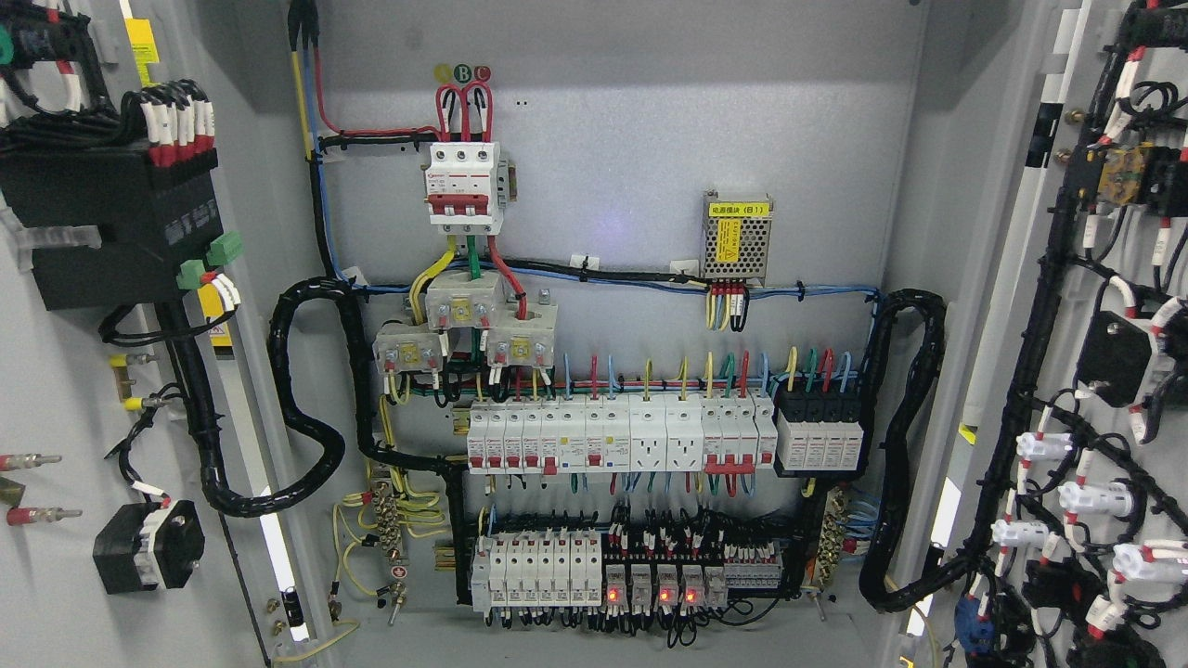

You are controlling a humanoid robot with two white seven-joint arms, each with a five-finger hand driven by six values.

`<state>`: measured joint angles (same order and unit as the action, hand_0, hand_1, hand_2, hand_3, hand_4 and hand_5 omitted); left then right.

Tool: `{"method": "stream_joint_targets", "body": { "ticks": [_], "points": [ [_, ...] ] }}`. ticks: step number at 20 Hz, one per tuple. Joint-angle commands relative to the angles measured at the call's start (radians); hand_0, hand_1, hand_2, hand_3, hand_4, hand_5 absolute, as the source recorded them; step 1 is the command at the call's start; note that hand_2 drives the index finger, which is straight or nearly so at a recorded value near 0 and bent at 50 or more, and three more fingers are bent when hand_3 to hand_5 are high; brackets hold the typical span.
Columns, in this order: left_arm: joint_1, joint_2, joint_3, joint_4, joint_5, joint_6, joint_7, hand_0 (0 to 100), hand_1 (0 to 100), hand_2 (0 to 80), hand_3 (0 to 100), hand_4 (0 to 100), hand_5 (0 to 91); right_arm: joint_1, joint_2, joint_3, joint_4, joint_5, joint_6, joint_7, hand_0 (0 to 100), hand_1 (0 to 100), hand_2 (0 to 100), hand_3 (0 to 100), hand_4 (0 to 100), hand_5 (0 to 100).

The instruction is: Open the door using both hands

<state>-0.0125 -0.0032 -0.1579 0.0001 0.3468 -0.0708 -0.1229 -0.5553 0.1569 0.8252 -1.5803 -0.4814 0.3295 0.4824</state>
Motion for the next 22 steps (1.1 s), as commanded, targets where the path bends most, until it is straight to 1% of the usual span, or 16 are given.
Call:
{"method": "stream_joint_targets", "body": {
  "ticks": [1,3,7,9,11,12,14,17,22],
  "points": [
    [-0.021,-0.029,0.000,-0.031,0.000,0.000,0.000,12,56,0.0,0,0,0.0,-0.029,0.001,0.049,-0.006,0.000,0.000,-0.001,0,50,4,0,0,0],
    [-0.021,-0.029,0.000,-0.031,0.000,0.000,0.000,12,56,0.0,0,0,0.0,-0.050,0.001,0.049,-0.003,0.000,0.002,-0.001,0,50,4,0,0,0],
    [-0.023,-0.023,0.000,-0.032,0.000,0.000,0.000,12,56,0.0,0,0,0.0,-0.052,0.003,0.048,-0.003,-0.002,0.002,-0.001,0,50,4,0,0,0],
    [-0.023,-0.024,0.000,-0.032,0.000,0.000,0.000,12,56,0.0,0,0,0.0,-0.048,0.003,0.048,-0.004,-0.002,0.002,0.001,0,50,4,0,0,0],
    [-0.023,-0.026,0.000,-0.032,0.000,-0.001,0.000,12,56,0.0,0,0,0.0,-0.032,-0.002,0.034,-0.003,0.001,0.000,0.002,0,50,4,0,0,0],
    [-0.023,-0.026,0.000,-0.032,0.000,0.000,0.000,12,56,0.0,0,0,0.0,-0.017,-0.010,0.023,-0.003,0.004,0.000,0.002,0,50,4,0,0,0],
    [-0.023,-0.026,0.000,-0.032,0.001,-0.001,0.000,12,56,0.0,0,0,0.0,0.008,-0.025,-0.027,-0.009,0.001,-0.001,0.004,0,50,4,0,0,0],
    [-0.017,-0.024,0.000,-0.073,0.001,-0.001,0.000,12,56,0.0,0,0,0.0,0.052,-0.077,-0.110,-0.026,0.001,-0.003,0.004,0,50,4,0,0,0],
    [0.046,-0.021,0.000,-0.251,0.001,-0.001,-0.006,12,56,0.0,0,0,0.0,0.130,-0.152,-0.256,-0.081,0.004,-0.003,0.002,0,50,4,0,0,0]
  ]
}}
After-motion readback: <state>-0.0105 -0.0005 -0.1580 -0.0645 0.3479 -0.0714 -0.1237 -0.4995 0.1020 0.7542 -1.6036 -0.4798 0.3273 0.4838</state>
